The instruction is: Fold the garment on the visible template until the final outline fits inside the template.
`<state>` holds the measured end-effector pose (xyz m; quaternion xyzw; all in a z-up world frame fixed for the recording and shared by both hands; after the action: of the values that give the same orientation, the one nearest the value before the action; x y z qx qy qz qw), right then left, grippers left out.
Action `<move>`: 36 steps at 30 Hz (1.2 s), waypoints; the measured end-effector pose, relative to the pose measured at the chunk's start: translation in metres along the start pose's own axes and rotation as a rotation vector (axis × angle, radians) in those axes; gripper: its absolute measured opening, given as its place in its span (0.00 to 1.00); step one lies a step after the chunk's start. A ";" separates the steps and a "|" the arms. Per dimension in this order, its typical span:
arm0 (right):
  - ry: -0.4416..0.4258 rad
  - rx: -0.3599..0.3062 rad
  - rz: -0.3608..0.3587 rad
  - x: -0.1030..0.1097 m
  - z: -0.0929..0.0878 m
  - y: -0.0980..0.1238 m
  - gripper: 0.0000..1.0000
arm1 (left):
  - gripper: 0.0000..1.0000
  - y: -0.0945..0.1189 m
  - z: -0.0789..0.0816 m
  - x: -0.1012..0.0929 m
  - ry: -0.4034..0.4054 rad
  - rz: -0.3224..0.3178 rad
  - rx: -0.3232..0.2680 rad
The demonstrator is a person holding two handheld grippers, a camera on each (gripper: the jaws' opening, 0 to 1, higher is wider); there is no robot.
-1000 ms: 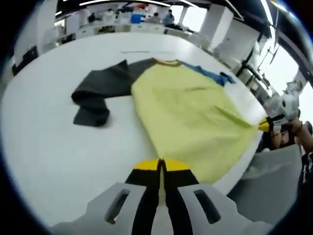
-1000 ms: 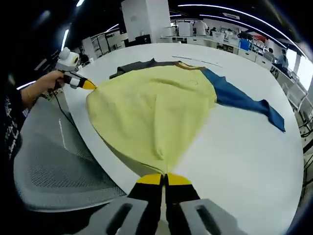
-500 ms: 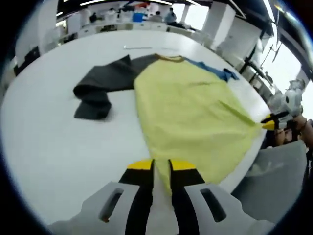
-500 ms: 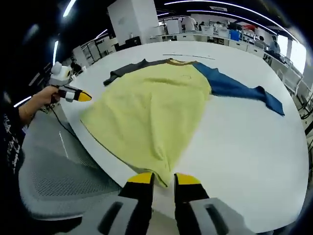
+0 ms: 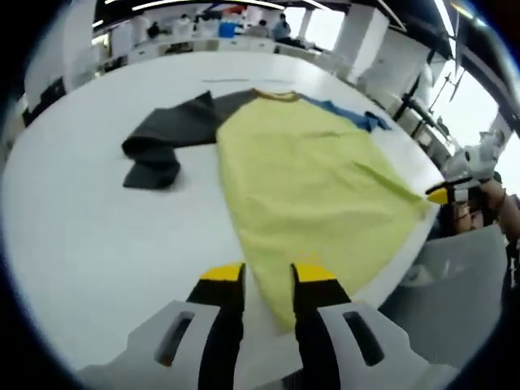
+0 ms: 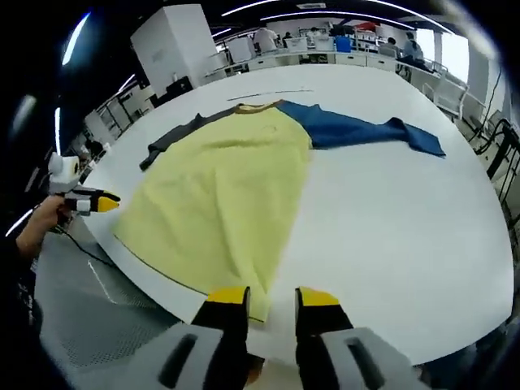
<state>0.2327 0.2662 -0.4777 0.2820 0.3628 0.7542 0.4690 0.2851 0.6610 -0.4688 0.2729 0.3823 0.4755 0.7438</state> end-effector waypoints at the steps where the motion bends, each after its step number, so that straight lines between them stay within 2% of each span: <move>1: 0.002 0.007 -0.002 0.002 -0.001 -0.003 0.17 | 0.19 -0.001 -0.003 0.000 -0.002 0.008 0.015; 4: 0.026 0.021 0.006 0.007 -0.002 -0.008 0.16 | 0.17 -0.002 -0.007 0.001 -0.015 0.018 0.029; 9: 0.115 0.068 -0.037 0.012 -0.006 -0.012 0.15 | 0.16 -0.003 -0.013 0.001 -0.020 0.024 0.043; 10: 0.145 0.058 -0.055 0.012 -0.005 -0.013 0.14 | 0.15 -0.003 -0.014 0.000 -0.026 0.025 0.049; 19: 0.201 0.080 -0.066 0.019 -0.005 -0.013 0.08 | 0.14 -0.003 -0.022 -0.006 -0.073 0.035 0.069; 21: 0.197 0.076 -0.058 0.020 -0.005 -0.014 0.03 | 0.14 -0.004 -0.024 -0.006 -0.093 0.033 0.071; 25: 0.202 0.074 -0.062 0.021 -0.004 -0.015 0.02 | 0.13 -0.004 -0.028 -0.004 -0.118 0.059 0.082; 29: 0.185 0.071 -0.056 0.020 -0.004 -0.016 0.00 | 0.16 -0.005 -0.030 -0.003 -0.099 0.055 0.094; 34: 0.180 0.073 -0.054 0.019 -0.004 -0.016 0.00 | 0.13 -0.004 -0.030 -0.002 -0.090 0.061 0.092; 36: 0.185 0.073 -0.052 0.020 -0.003 -0.016 0.00 | 0.08 -0.003 -0.032 -0.002 -0.088 0.073 0.104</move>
<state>0.2301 0.2877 -0.4908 0.2187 0.4392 0.7508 0.4422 0.2597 0.6593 -0.4880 0.3454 0.3633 0.4695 0.7268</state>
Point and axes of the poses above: the point that each gripper's makers call its tool centre point, and the gripper's own axes: y roughly backward along the fingers, x roughly to its left, z roughly out of its top, the point moved 6 cm from there along y, roughly backward along the fingers, and after that the axes turned 12 degrees about y, right-handed, at the moved point
